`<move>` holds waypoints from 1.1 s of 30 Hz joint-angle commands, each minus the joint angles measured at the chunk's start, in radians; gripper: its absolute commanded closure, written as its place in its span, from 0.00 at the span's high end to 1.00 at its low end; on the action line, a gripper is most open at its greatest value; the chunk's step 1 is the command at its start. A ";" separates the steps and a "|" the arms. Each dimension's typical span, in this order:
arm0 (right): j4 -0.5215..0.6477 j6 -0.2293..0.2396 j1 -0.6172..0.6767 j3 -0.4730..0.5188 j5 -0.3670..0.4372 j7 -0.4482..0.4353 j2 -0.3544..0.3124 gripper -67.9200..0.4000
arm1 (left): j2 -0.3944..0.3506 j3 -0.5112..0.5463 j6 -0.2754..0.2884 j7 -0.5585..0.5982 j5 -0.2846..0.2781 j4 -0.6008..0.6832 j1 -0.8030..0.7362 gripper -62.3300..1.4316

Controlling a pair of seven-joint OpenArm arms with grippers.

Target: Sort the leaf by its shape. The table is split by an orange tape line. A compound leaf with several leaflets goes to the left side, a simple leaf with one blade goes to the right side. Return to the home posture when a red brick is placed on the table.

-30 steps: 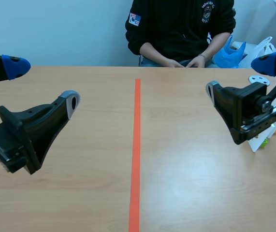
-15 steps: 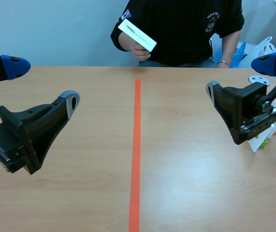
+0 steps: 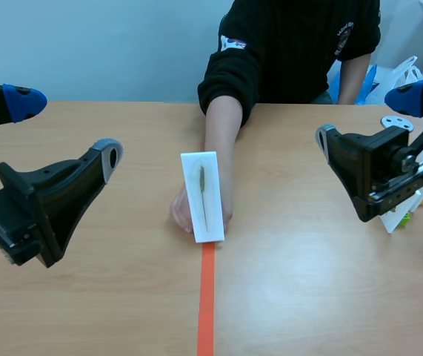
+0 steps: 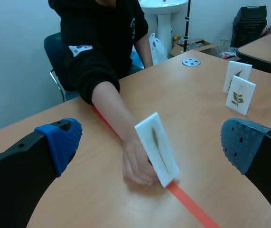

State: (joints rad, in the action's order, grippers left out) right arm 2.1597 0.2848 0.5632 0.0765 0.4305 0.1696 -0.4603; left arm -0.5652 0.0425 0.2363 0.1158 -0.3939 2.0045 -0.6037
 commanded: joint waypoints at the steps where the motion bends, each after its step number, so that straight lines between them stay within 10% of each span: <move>1: 0.002 0.000 -0.009 0.003 0.007 -0.011 -0.013 0.75 | 0.005 -0.004 -0.002 0.014 -0.006 0.006 0.000 1.00; 18: 0.002 0.000 -0.009 0.003 0.007 -0.010 -0.013 0.75 | -0.001 -0.004 -0.001 -0.018 0.021 -0.004 0.013 1.00; 33: 0.002 0.000 -0.009 0.003 0.007 -0.011 -0.013 0.75 | -0.042 -0.076 0.120 0.014 0.018 -0.353 0.239 1.00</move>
State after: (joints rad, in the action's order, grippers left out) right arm 2.1597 0.2852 0.5632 0.0765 0.4305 0.1696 -0.4603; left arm -0.5964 -0.0319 0.3519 0.1104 -0.3710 1.6375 -0.3775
